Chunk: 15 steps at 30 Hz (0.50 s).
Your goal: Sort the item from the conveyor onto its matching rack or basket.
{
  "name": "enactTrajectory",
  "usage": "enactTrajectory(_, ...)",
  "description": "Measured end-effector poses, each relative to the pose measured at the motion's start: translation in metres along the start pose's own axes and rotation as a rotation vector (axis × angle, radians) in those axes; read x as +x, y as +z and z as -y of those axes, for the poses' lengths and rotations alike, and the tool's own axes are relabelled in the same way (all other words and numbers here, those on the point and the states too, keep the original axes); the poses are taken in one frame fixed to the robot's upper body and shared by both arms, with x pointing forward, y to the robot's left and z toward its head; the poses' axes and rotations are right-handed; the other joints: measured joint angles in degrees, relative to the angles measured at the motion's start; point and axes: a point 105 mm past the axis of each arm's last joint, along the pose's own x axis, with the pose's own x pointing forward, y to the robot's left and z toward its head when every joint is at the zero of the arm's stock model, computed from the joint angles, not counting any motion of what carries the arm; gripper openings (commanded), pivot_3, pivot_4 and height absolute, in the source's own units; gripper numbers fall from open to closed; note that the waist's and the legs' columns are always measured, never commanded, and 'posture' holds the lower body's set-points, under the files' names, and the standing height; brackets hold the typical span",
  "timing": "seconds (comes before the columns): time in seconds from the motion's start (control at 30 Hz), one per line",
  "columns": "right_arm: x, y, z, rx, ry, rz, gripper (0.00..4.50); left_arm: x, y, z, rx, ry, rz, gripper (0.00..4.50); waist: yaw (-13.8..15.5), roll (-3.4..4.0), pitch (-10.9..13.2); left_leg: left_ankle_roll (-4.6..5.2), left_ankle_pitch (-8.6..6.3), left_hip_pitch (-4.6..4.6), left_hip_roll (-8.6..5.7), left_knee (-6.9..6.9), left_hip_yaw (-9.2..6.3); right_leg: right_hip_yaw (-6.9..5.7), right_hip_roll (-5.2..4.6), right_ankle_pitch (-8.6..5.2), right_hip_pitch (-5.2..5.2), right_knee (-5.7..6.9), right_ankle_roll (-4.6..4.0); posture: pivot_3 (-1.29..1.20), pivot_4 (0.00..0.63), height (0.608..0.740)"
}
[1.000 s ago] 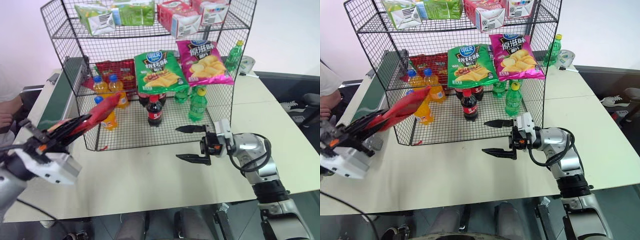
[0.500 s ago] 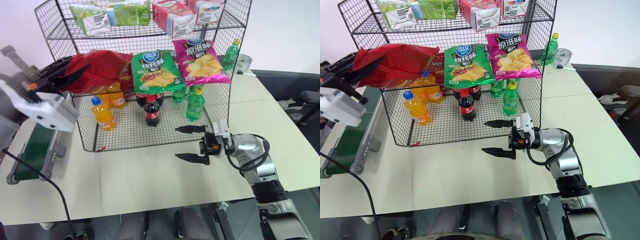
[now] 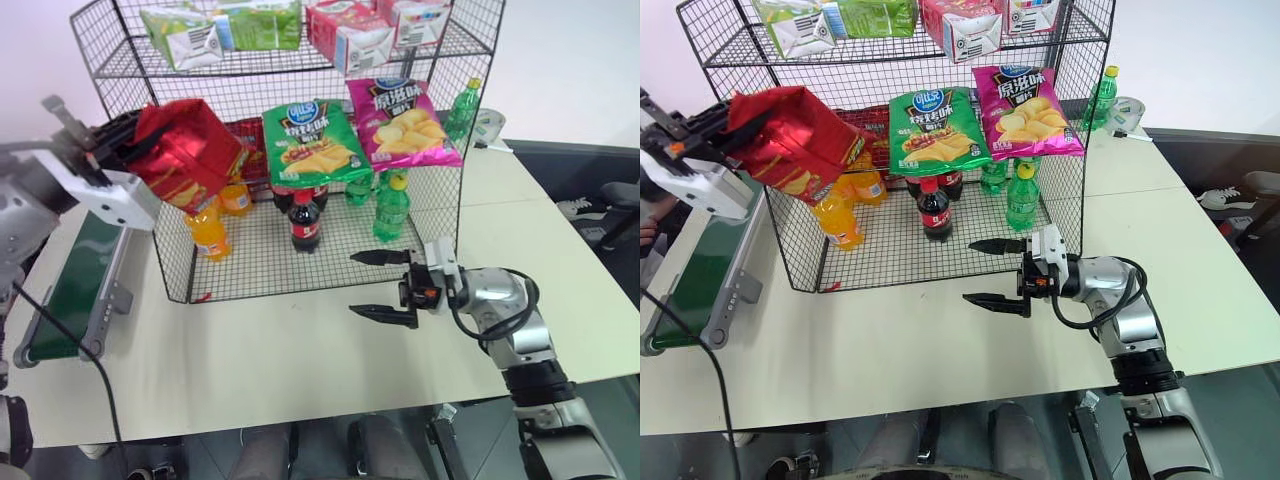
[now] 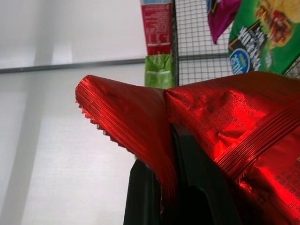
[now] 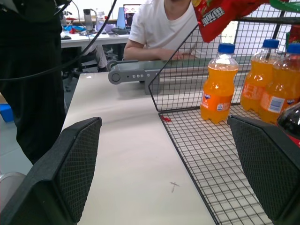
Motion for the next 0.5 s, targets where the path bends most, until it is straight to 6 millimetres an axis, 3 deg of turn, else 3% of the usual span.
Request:
enactTrajectory(0.1,0.000,-0.001,-0.002,0.001,0.000,0.000,4.50,0.000,-0.008,-0.018,0.053,0.035,-0.007,0.04,-0.18,0.01,0.00,0.00,0.00,0.00,0.00,0.01,0.04,0.03,0.00,0.00,-0.01,0.00,0.00,0.00,0.150,0.740)
enactTrajectory(0.5,0.000,-0.003,-0.002,0.006,-0.010,-0.001,4.50,-0.002,-0.027,-0.023,0.117,0.018,-0.007,0.04,-0.06,0.01,0.00,0.01,0.00,-0.06,0.00,0.30,0.00,-0.01,0.06,0.00,0.01,0.16,0.01,0.00,0.150,0.740)
